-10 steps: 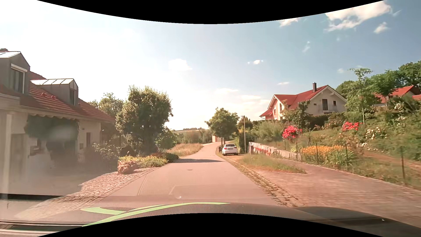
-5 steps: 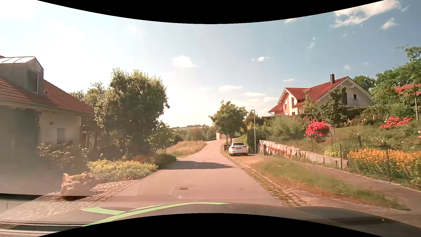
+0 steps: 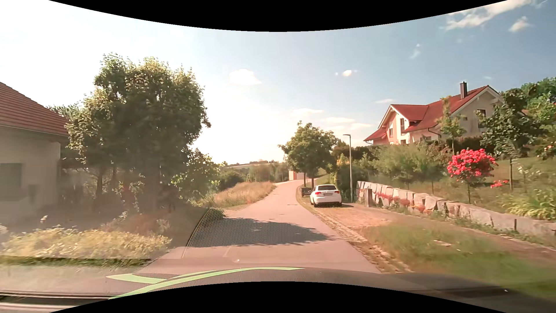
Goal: Follow the waypoints while adhering to traffic rules and regulations
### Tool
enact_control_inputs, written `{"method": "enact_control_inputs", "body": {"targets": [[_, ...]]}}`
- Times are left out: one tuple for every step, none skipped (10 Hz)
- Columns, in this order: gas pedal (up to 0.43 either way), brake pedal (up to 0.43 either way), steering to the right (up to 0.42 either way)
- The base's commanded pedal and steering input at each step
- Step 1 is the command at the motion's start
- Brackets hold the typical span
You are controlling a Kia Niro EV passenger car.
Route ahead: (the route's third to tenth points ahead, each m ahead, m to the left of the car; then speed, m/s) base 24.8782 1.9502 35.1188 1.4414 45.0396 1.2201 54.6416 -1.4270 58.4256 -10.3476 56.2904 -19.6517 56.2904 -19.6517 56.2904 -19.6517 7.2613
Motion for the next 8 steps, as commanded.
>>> {"method": "enact_control_inputs", "body": {"targets": [[0.000, 0.000, -0.011], [0.000, 0.000, -0.009], [0.000, 0.000, -0.006], [0.000, 0.000, -0.004], [0.000, 0.000, -0.004], [0.000, 0.000, -0.003], [0.000, 0.000, -0.001], [0.000, 0.000, 0.000]]}}
